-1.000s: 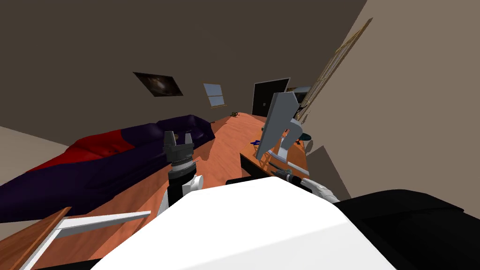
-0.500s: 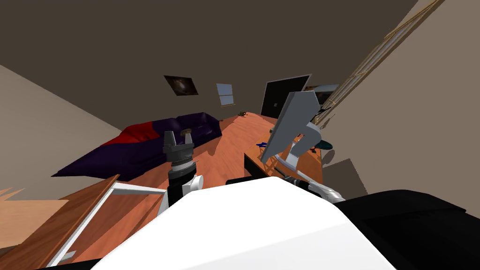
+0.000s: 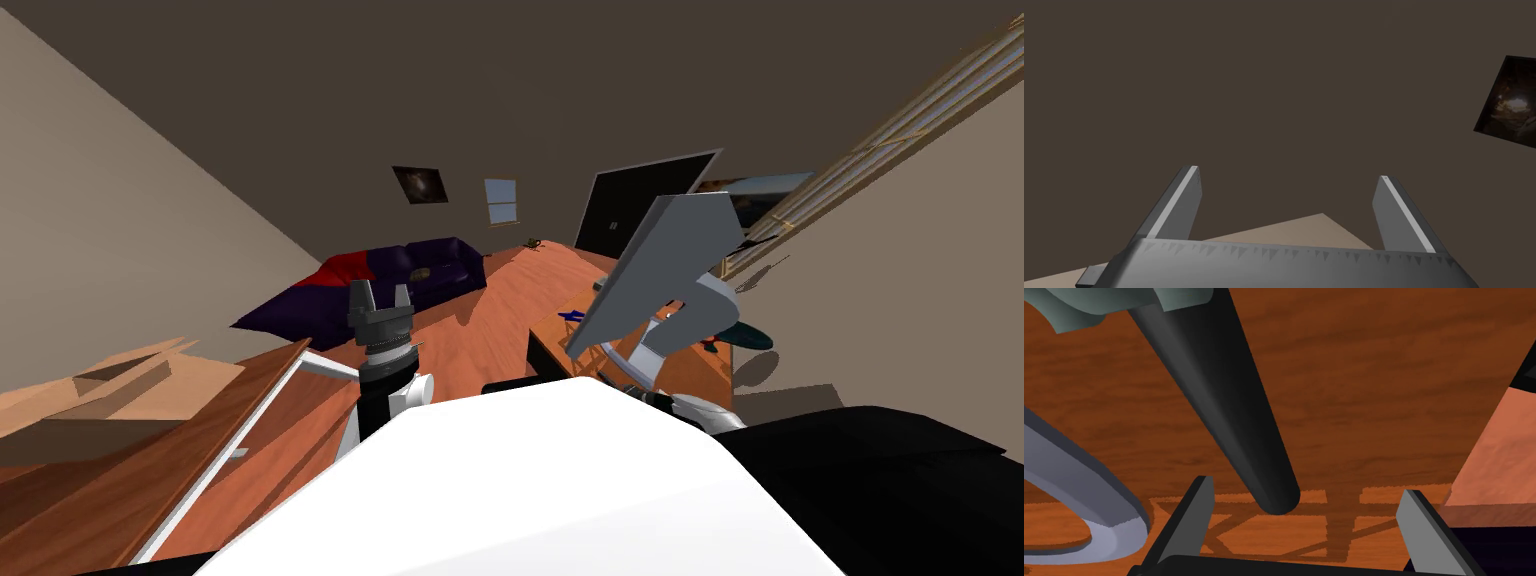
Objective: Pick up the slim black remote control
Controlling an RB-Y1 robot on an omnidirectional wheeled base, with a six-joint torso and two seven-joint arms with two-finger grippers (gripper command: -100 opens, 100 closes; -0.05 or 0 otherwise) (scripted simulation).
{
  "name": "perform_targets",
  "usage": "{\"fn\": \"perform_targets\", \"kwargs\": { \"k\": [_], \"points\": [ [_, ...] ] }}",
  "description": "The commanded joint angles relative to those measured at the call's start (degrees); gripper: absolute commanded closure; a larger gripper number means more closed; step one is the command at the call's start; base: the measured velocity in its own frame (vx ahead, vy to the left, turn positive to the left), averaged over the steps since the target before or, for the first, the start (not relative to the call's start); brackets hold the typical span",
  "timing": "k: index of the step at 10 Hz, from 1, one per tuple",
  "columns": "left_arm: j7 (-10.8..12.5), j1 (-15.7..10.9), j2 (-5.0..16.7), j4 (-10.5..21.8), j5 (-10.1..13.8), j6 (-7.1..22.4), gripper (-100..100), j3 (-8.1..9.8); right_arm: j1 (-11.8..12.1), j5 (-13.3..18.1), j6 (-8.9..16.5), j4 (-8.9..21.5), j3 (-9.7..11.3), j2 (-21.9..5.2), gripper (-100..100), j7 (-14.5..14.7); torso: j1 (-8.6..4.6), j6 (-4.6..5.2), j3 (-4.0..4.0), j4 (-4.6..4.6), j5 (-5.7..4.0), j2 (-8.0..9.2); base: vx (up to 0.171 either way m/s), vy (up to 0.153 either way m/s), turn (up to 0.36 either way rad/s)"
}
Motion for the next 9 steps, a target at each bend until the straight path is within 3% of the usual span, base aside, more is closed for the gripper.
{"fn": "perform_targets", "kwargs": {
  "k": [1, 3, 7, 8, 9],
  "points": [
    [0.0, 0.0, 0.0, 0.0, 0.0, 0.0, 0, 0.0, 0.45, 1.23, -0.03, 2.21, 1.41, -0.41, -100, 1.14, 0.0, 0.0, 0.0, 0.0, 0.0, 0.0, 0.045, -0.036, 0.319],
    [0.0, 0.0, 0.0, 0.0, 0.0, 0.0, 0, 0.0, 0.05, 2.67, -0.24, 4.61, 3.42, -0.48, -100, 1.69, 0.02, 0.03, 0.02, 0.0, 0.01, 0.04, 0.022, -0.034, 0.271],
    [0.0, 0.01, 0.0, 0.0, 0.0, 0.0, 0, 0.0, -0.36, 4.09, -0.44, 6.83, 5.42, -0.17, -100, 2.18, 0.15, 0.07, 0.06, 0.02, 0.02, 0.11, 0.008, -0.011, 0.106],
    [0.0, 0.01, 0.0, 0.0, 0.0, 0.0, 0, 0.0, -0.19, 3.75, -0.51, 6.42, 4.92, -0.37, -100, 2.09, 0.12, 0.07, 0.05, 0.01, 0.01, 0.11, 0.005, -0.01, 0.026],
    [0.0, 0.01, 0.0, 0.0, 0.0, 0.0, 0, 0.01, -0.23, 3.79, -0.63, 6.59, 4.97, -0.34, 0, 2.21, 0.14, 0.1, 0.06, 0.01, 0.02, 0.12, 0.0, 0.0, 0.0]
  ]
}}
